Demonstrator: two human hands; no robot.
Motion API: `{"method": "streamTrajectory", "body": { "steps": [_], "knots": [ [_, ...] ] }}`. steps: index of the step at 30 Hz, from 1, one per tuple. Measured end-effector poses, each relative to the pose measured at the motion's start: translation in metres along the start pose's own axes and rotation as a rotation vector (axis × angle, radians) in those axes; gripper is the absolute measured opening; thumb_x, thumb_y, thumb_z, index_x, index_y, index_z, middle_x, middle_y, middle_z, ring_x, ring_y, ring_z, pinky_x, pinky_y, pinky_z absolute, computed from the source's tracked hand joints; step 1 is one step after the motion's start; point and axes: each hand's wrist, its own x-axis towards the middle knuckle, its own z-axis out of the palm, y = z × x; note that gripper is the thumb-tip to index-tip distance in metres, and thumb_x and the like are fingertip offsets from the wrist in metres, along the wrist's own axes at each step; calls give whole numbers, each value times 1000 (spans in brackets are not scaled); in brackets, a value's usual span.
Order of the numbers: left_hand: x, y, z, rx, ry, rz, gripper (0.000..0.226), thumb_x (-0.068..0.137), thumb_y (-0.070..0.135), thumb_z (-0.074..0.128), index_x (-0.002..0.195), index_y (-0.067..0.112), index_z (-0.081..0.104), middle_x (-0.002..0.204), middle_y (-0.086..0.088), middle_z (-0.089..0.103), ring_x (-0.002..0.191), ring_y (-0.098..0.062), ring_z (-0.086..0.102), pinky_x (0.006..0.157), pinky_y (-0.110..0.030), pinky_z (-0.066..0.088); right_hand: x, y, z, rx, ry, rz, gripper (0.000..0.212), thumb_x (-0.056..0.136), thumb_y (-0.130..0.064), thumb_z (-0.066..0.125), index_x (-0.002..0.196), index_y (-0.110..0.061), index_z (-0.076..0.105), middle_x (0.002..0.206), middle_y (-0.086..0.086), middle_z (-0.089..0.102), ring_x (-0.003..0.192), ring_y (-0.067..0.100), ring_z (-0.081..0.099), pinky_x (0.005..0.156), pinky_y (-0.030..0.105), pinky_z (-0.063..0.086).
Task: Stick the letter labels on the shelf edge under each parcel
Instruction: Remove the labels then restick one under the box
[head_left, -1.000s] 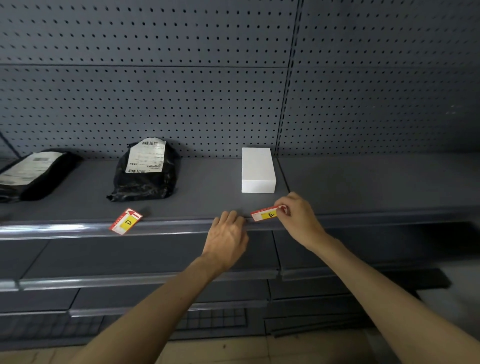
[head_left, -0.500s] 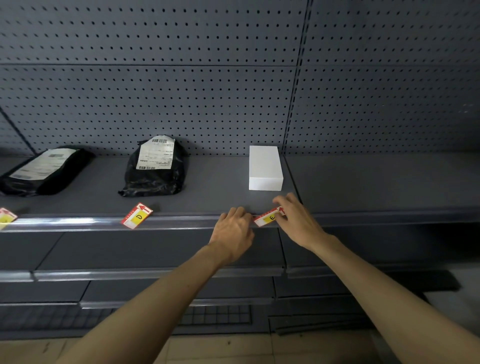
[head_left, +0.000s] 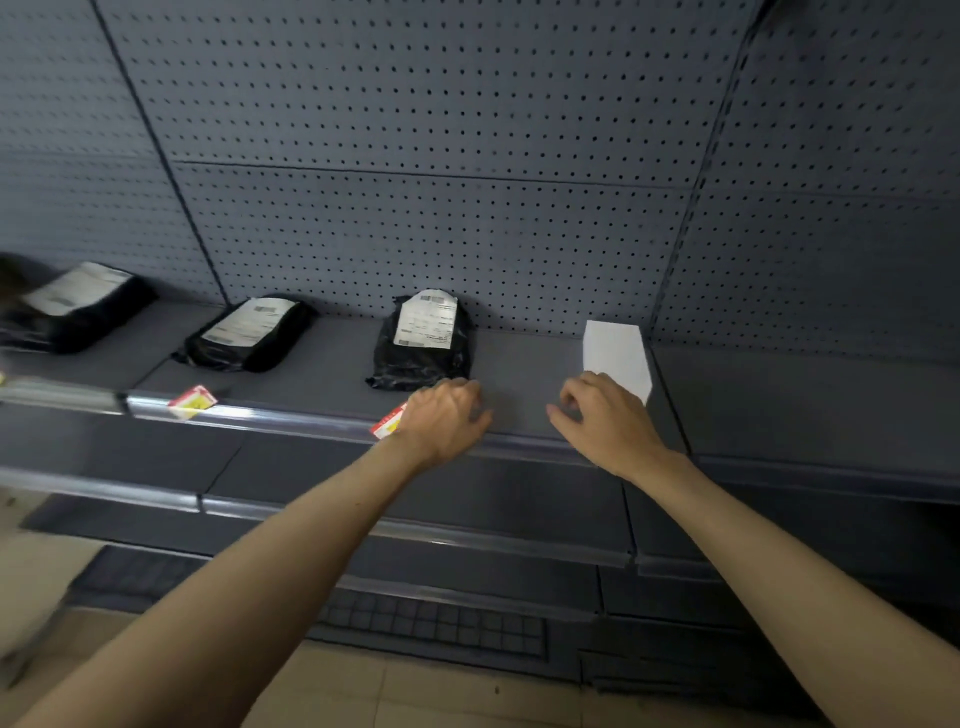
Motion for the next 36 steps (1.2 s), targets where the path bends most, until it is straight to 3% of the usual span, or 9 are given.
{"method": "streamTrajectory", "body": {
  "steps": [12, 16, 19, 25, 36],
  "knots": [
    [-134, -252, -156, 118, 106, -244, 21, 86, 40, 52, 86, 19, 56, 99, -5, 68, 95, -29, 62, 73, -38, 49, 106, -291, 57, 151, -67, -173, 29, 90, -41, 51, 79, -14, 53, 86, 5, 56, 77, 25, 55, 65, 38, 48],
    [-189, -337, -206, 167, 129, -314, 19, 87, 37, 53, 84, 18, 57, 97, -7, 68, 94, -31, 62, 70, -35, 45, 130, -391, 85, 185, -90, -228, 29, 91, -41, 51, 78, -15, 52, 84, 4, 56, 79, 25, 55, 61, 34, 41],
    [-228, -390, -240, 252, 193, -366, 26, 89, 40, 53, 90, 16, 62, 99, -9, 69, 97, -30, 62, 77, -39, 50, 146, -460, 101, 170, -92, -288, 32, 91, -41, 51, 78, -12, 53, 88, 7, 59, 86, 28, 55, 68, 37, 45],
    [-299, -487, -289, 341, 328, -507, 38, 91, 43, 47, 83, 11, 65, 92, -11, 69, 86, -30, 63, 71, -39, 51, 182, -587, 135, 79, -76, -408, 38, 92, -48, 46, 85, -13, 60, 98, 9, 61, 99, 28, 52, 87, 42, 43],
    [-357, -705, -331, 392, 249, -628, 41, 91, 48, 46, 86, 12, 64, 94, -8, 67, 91, -29, 61, 71, -38, 46, 272, -788, 235, 96, -95, -450, 41, 91, -48, 46, 96, -9, 61, 105, 12, 60, 102, 30, 52, 84, 41, 44]
  ]
}}
